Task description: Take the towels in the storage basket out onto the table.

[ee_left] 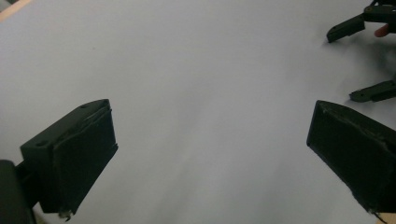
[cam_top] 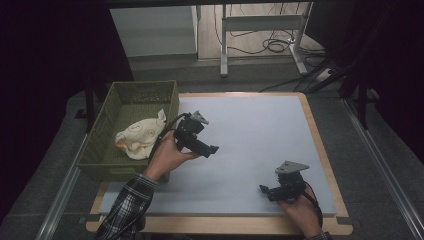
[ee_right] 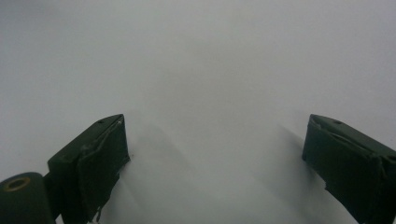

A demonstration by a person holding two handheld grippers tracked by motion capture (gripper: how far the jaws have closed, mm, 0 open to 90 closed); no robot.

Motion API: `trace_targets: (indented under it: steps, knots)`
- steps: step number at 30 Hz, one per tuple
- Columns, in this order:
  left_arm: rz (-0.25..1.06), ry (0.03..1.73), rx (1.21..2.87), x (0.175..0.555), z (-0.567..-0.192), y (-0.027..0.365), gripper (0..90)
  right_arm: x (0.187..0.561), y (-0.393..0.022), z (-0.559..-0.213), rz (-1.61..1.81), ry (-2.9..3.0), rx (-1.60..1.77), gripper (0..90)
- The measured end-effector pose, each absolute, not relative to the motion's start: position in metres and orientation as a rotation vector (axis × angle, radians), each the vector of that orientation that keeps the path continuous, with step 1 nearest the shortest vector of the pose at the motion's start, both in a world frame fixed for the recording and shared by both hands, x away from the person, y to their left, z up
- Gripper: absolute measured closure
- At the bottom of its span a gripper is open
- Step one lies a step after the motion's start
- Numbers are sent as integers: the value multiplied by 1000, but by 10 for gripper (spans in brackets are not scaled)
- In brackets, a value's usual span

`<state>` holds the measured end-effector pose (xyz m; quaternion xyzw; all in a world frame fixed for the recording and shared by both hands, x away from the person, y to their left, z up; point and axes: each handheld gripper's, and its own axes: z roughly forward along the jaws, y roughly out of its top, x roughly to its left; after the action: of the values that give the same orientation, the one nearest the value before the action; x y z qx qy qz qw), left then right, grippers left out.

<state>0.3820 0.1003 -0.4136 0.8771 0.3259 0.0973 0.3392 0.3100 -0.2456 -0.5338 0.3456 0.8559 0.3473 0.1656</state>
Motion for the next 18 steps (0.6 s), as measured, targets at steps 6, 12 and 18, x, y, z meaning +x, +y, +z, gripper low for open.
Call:
trace_targets:
  steps: [6,12,18]
  knots:
    - [273,874,2290,394,-407,118,24,310,-246,-534,989,2438,984,69]
    - [306,933,2282,406,-403,137,30,310,-246,-534,990,2437,985,69]
    - [313,986,2272,413,-399,158,32,310,-246,-534,989,2438,985,69]
